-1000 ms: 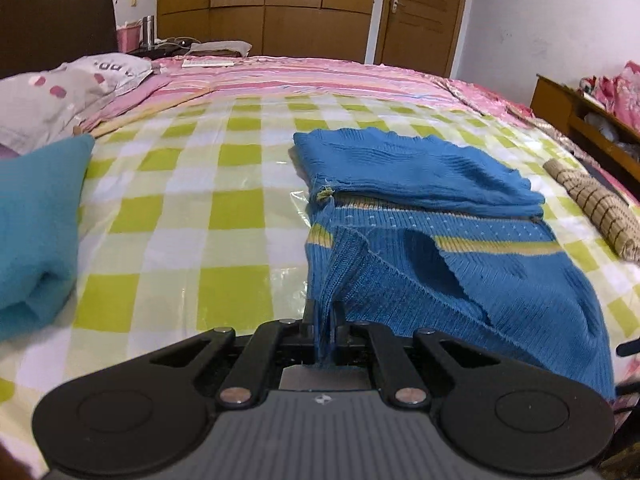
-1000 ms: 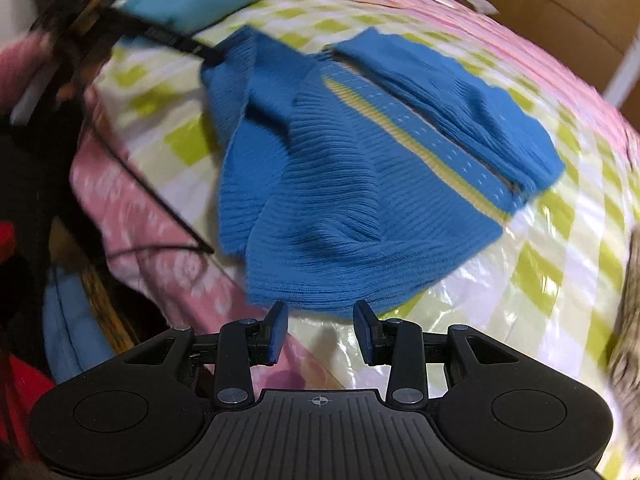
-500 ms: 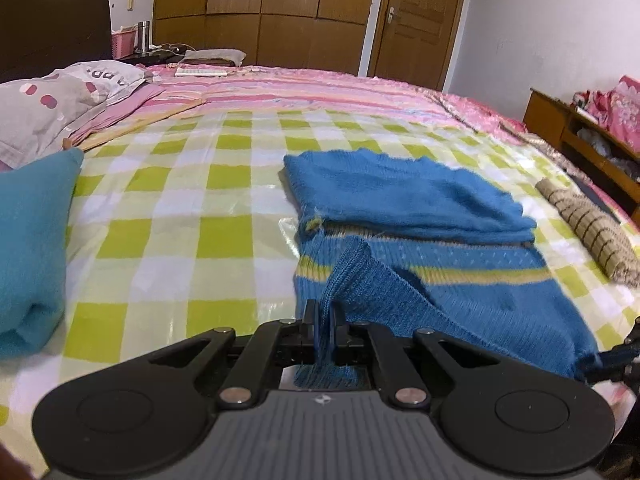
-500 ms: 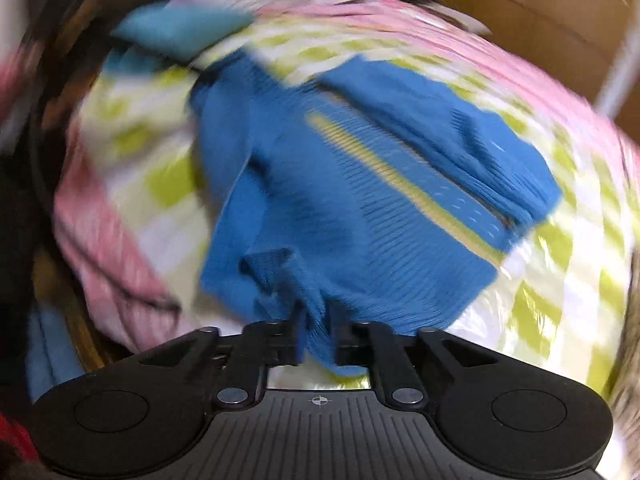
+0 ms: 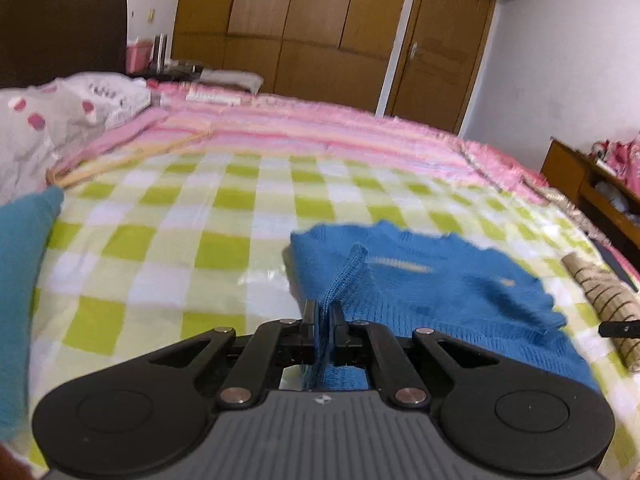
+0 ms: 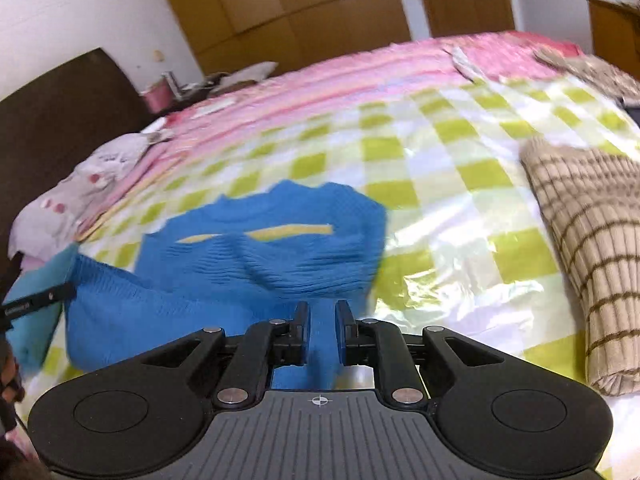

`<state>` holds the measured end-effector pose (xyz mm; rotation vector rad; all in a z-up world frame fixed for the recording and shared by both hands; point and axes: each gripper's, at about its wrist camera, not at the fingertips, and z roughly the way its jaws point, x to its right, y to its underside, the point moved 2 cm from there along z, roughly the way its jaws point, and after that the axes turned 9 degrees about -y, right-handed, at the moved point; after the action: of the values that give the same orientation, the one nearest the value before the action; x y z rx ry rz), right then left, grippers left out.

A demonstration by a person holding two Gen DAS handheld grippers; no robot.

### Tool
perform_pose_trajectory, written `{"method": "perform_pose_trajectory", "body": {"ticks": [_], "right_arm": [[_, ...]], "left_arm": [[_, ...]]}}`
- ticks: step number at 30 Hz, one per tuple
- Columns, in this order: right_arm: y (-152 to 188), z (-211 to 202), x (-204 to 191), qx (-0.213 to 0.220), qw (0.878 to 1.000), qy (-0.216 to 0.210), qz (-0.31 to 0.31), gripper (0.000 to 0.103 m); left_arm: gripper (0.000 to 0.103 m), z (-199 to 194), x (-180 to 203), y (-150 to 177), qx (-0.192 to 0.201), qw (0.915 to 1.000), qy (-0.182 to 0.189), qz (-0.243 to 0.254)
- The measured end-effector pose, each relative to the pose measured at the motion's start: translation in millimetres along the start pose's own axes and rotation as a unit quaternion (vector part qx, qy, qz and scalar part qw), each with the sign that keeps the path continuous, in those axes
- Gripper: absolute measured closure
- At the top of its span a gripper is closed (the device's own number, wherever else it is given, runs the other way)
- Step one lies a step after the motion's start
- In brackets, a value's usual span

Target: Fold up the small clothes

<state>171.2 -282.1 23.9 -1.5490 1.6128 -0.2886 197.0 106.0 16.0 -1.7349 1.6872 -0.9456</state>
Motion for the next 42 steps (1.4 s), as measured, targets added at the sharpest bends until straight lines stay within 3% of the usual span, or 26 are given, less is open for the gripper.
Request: {"method": "perform_pose_trajectory", "body": {"ticks": [3,5,7,18,23,26,31,36,41,42], "right_arm": [[9.9,1.5,0.8,-0.005,1.000,-0.014,0.005,0.082],[16.9,3.3,-0.5,-0.015,1.000,-0.016,-0.003,0.069],[24.4,6.7,0.6,-0.029,0.999,-0.012,-0.006,0.065],[35.4,38.4,12.6,-0.052,0.998,0.014,0.025,0.064],[34.0,35.6,6.2,-0.046,0.999,0.007,0.014,0.081],[34.0,33.4,4.4,-0.043,0.999,0.004,0.013,0.085],[35.3,35.9,4.7,-0.048,0.999,-0.001,0.019,0.083],[34.4,37.5,1.3,-0.053,0.998,-0.012,0.013,0.079],[31.3,42.7,1.0,-0.060,0.998,-0.014,0.012,0.076],[31.1,43.6,1.1,-0.060,0.998,-0.013,0.011,0.076]], "left_arm": [[0.091,8.5,3.9,12.1,-0.020,0.9998,0.001,0.006],[0.091,11.3,3.6,17.9,-0.030,0.9995,0.002,0.004],[0.091,13.0,2.0,20.5,-0.035,0.9994,0.001,0.000],[0.091,11.4,5.7,19.9,-0.041,0.9990,0.004,0.013],[0.091,15.6,6.5,22.9,-0.056,0.9981,0.003,0.027],[0.091,17.2,6.9,26.1,-0.060,0.9975,-0.003,0.037],[0.086,24.6,6.1,27.0,-0.068,0.9965,-0.011,0.048],[0.068,37.7,7.2,24.8,-0.075,0.9952,-0.016,0.059],[0.067,51.7,7.2,23.7,-0.086,0.9944,-0.024,0.057],[0.074,52.1,8.0,24.0,-0.088,0.9942,-0.024,0.058]]}}
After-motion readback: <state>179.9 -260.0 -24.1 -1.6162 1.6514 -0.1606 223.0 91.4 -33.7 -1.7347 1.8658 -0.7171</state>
